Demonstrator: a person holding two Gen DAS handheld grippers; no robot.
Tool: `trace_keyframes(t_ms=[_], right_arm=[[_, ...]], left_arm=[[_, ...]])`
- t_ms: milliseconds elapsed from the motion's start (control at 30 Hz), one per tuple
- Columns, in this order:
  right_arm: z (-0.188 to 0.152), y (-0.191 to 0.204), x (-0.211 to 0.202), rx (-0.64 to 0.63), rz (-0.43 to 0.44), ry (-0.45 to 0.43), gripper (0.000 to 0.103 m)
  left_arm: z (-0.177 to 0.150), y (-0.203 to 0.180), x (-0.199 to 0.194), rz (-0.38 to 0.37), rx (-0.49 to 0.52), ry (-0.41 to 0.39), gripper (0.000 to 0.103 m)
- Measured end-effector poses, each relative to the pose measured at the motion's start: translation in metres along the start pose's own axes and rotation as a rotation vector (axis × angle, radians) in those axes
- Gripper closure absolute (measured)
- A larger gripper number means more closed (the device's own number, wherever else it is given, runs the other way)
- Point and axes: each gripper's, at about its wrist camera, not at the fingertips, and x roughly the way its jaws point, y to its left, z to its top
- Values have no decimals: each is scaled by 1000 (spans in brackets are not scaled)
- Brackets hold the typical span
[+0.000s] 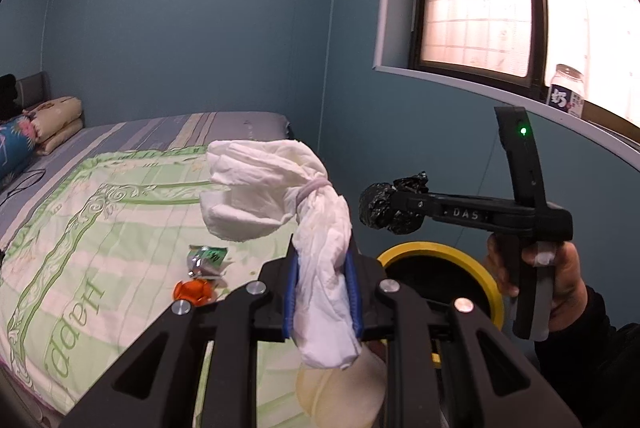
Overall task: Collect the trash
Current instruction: 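Lift the black bag and white tissues and carry them over the bin, then open the right tool while the left tool opens, dropping bag and tissues into the bin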
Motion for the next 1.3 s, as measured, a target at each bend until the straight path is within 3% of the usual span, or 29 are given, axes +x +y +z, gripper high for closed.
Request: trace_keyframes(t_ms=[600, 733, 967, 1300], right_arm=[[-23, -72, -50, 75, -220, -131, 71], [-29, -86, -47, 107, -231, -117, 71], [-39, -108, -39, 123, -336, -88, 70], [-53, -128, -18, 156, -376, 1, 67]], left_arm=[[8, -69, 47, -128, 67, 60, 84], [3, -84, 65, -160, 67, 90, 84], [-14, -106, 107, -197, 97, 175, 84], [-53, -125, 167, -248, 122, 320, 83]])
